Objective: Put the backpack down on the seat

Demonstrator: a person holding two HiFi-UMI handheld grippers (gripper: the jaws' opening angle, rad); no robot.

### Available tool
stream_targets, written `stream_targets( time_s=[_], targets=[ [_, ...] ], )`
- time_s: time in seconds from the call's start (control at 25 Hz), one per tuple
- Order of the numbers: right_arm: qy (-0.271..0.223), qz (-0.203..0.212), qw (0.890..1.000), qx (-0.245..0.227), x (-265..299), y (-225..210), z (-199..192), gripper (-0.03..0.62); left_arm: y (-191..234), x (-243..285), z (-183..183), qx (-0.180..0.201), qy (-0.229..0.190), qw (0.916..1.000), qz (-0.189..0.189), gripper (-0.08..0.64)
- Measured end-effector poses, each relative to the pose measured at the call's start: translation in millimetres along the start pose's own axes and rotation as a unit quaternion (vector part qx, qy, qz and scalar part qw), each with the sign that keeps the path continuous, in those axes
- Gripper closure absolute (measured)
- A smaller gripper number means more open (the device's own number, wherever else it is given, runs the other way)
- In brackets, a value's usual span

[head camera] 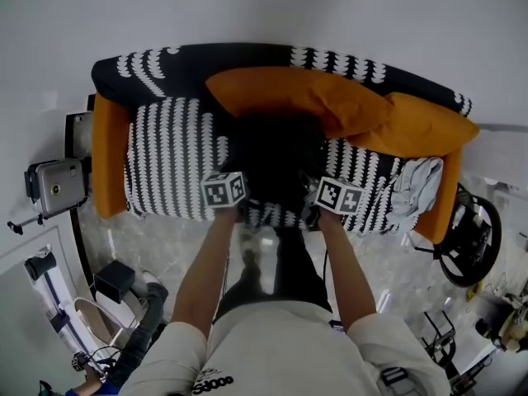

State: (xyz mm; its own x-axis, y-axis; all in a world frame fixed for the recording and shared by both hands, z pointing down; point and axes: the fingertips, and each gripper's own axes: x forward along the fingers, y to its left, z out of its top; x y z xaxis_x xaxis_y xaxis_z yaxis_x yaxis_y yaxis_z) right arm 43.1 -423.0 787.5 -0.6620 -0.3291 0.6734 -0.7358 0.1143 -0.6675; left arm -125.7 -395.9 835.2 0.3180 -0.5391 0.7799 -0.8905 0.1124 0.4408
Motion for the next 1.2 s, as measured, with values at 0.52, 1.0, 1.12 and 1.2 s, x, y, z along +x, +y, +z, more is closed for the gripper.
stream_targets(
  time_s=[0.52,1.0,1.12,1.2],
  targets=[
    [0.002,0.03,0.998,-0.061,-7.2,15.7,-18.0,0.319,1.6,-24.6,-18.3,0.014,-0.011,0.9998,0.013,0.225],
    [-0.032,-0.01,0.998,-0.059,-60.8,25.2,-48.9,0.308,17.2,-92.7,-58.6,-0.039,-0.037,0.9984,0.012,0.239],
    [-0.045,-0.016,0.997,-0.061,-81.1,30.7,-54.6,0.308,17.5,-109.5,-63.9,-0.045,-0.05,0.9977,0.008,0.243],
    [-0.055,-0.02,0.996,-0.062,-95.0,34.0,-58.9,0.308,16.9,-121.5,-66.8,-0.043,-0.058,0.9974,0.007,0.247]
  ],
)
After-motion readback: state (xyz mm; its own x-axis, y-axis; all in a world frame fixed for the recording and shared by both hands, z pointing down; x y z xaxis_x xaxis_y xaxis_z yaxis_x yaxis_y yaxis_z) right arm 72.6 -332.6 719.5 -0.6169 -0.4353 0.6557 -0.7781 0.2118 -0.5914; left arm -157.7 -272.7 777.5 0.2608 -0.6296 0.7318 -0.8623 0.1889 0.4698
